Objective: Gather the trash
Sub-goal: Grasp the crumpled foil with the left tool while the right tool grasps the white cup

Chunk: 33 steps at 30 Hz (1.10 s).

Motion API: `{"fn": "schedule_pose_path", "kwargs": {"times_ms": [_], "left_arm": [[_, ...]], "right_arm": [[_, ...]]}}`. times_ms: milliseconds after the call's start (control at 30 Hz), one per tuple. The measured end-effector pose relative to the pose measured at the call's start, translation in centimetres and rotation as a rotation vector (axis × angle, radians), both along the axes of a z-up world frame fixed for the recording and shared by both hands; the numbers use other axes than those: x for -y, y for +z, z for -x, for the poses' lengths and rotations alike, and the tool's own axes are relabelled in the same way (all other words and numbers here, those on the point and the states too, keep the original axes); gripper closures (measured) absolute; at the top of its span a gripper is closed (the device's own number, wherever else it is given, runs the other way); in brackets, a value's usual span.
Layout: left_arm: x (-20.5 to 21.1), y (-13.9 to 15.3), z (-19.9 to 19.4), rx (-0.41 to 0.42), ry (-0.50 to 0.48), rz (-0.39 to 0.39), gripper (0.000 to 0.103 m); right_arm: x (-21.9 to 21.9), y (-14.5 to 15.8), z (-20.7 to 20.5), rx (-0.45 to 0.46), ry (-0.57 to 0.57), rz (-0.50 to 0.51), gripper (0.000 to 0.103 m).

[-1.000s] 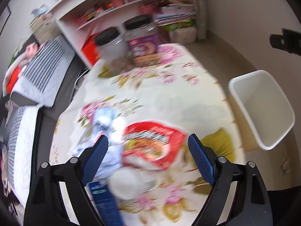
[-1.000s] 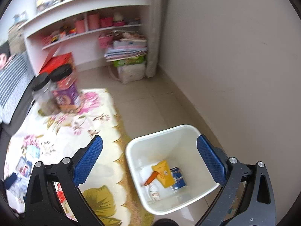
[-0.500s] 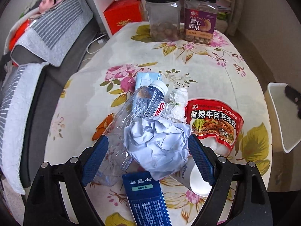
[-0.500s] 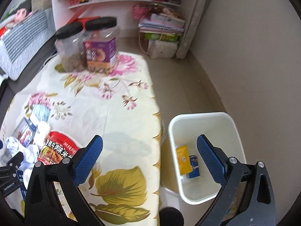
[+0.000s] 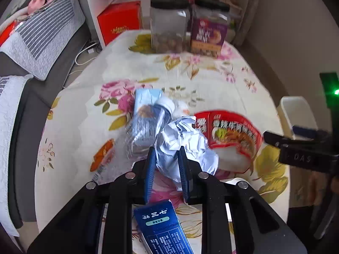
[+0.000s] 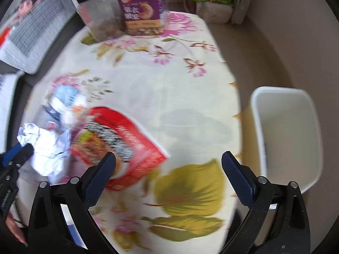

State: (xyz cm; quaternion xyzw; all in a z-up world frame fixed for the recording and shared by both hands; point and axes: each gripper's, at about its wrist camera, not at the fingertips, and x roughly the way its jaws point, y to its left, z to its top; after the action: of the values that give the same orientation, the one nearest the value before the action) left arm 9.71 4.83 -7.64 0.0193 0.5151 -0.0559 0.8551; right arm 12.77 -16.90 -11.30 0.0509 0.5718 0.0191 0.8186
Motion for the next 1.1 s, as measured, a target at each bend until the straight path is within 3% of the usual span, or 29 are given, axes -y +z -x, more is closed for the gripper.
{"fn": "schedule_pose_path", "kwargs": {"times_ms": [100,267,367,467,600,700,733,867,1100], "left_arm": [[-0.9,1.0,0.0,0.024,0.009,0.034,0.082],[-2.3,2.4,0.1,0.061,0.025,0.075,0.082],[-3.2,3.1,-0.1,0.075,0.043,0.092,0.082],[-3.9,3.5,-0.3,0.085,0.063,0.108,0.082],[-4.2,3.6,-0.3,0.087,0.071,0.115,0.082],[-4.3,3.6,-0.4,0.088,0.071,0.113,0.082],[-4.3,3.6,-0.4,0.087,0.074,0.115,0.082],[-4.9,3.5,-0.6,0.092,0.099,0.127,0.082],[-5.0,4.0,-0.9,0.129,0.127,0.132,0.082]], "right_arm": [[-1.7,1.4,0.9,0.039,0.103,-0.06,0.007],[-5.1,2.4,3.8,0.071,0.361,-0.053,0.007],[-7.7,1.7,6.2,0.048,0.537,-0.017,0.007],[-9.7,1.3,7.9,0.097,0.653,0.063,0.007],[-11.1,0.0,7.6,0.105,0.673,0.092,0.013],[-11.8,-1.2,6.4,0.058,0.667,0.081,0.046],[-11.8,-1.4,6.2,0.046,0.665,0.077,0.049],[-11.7,-0.4,5.9,0.071,0.642,0.027,0.053],[-10.0,3.9,5.0,0.213,0.53,-0.059,0.054]]}}
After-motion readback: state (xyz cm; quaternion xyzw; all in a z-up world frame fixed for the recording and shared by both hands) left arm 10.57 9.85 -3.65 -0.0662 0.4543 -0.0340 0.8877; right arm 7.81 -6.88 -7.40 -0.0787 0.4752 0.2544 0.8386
